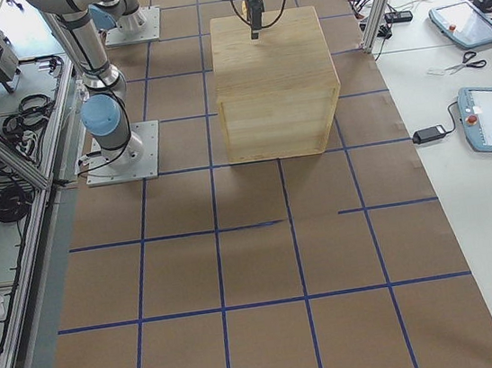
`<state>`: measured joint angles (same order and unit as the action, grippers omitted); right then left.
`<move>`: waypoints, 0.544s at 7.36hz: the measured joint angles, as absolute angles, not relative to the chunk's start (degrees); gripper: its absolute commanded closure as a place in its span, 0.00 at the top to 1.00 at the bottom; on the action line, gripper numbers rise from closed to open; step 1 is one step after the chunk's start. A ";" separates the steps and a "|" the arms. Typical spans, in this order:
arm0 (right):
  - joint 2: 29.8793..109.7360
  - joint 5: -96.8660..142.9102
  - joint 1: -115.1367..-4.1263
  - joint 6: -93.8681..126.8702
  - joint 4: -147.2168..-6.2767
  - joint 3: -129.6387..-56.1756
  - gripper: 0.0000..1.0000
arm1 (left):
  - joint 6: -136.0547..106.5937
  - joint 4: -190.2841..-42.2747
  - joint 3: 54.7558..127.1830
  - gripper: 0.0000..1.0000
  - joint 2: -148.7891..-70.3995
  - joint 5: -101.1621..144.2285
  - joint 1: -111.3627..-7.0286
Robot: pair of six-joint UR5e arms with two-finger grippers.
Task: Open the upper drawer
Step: 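Pull the handle with the left gripper, sliding the drawer out toward the robot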
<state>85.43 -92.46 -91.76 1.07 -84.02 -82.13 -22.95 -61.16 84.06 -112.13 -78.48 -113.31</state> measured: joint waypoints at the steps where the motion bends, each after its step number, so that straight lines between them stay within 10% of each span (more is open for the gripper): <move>1: 85.43 -92.46 -91.76 1.09 -84.02 -82.12 1.00 | -22.94 -61.22 84.00 1.00 -111.80 -78.62 -113.11; 4: 85.43 -92.46 -91.76 1.11 -84.02 -82.11 1.00 | -22.94 -61.26 84.08 1.00 -111.80 -79.62 -112.63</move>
